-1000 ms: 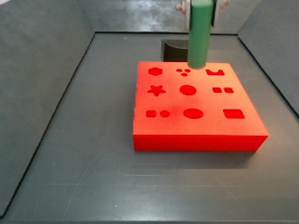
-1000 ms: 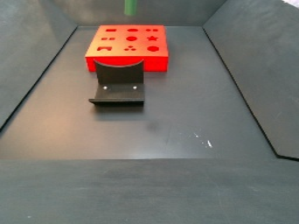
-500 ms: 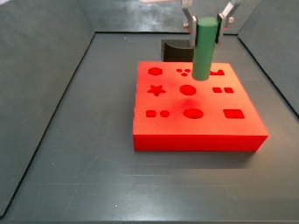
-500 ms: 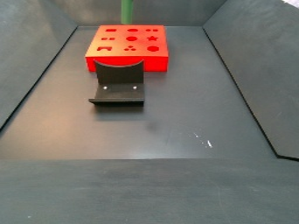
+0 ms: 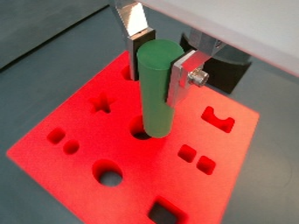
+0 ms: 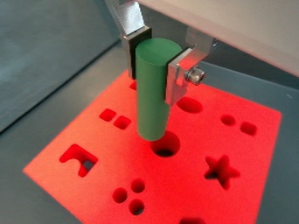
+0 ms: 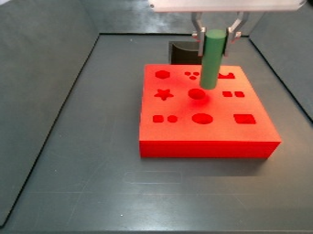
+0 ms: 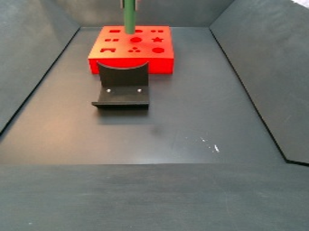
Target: Insert the round object.
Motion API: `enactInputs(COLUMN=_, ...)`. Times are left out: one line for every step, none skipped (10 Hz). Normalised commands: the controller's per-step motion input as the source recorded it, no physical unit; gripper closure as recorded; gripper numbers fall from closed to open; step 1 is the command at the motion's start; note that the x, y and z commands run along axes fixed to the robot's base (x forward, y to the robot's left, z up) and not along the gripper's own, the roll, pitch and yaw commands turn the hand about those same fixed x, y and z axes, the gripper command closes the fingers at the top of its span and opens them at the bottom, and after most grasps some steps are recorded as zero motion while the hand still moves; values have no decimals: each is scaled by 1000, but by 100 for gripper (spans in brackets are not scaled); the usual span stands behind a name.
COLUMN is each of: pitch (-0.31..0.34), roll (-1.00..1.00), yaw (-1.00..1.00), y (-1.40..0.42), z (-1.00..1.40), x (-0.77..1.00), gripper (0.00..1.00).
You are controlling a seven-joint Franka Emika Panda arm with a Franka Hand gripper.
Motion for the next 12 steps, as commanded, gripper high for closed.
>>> enactInputs(pitch=247, roll=-80, yaw=-566, y=-129, z=-26, x=-120, gripper=100)
enactInputs(pitch=203, roll=-33, yaw=-357, y=-151, z=-34, x=31, gripper=100)
enactInputs(pitch=104, roll=21, yaw=-154, y=0, z=-129, x=0, gripper=100)
enactInputs(pitch=13, roll=10, yaw=0, y=143, z=-89, x=26, gripper=100)
enactInputs(pitch=0, roll=1, yaw=0, y=171, z=-131, x=0, gripper=100)
enactInputs(pitch=37, roll=-21, yaw=0, y=94, z=-243, x=-123, gripper=100)
enactInputs(pitch=59, roll=-34, yaw=0, y=0, z=-197, x=-40, gripper=100)
enactInputs(pitch=63, roll=-39, yaw=0, y=0, z=-226, x=0, gripper=100)
enactInputs(pitch=70, roll=-14, yaw=0, y=-40, z=-251, x=3, gripper=100)
enactInputs(pitch=67, roll=0, yaw=0, y=-17, z=-217, x=243, gripper=100)
enactInputs(pitch=79, roll=0, yaw=0, y=-11, z=-277, x=174, gripper=100)
enactInputs(pitch=83, roll=0, yaw=0, y=0, z=-371, x=140, gripper=100)
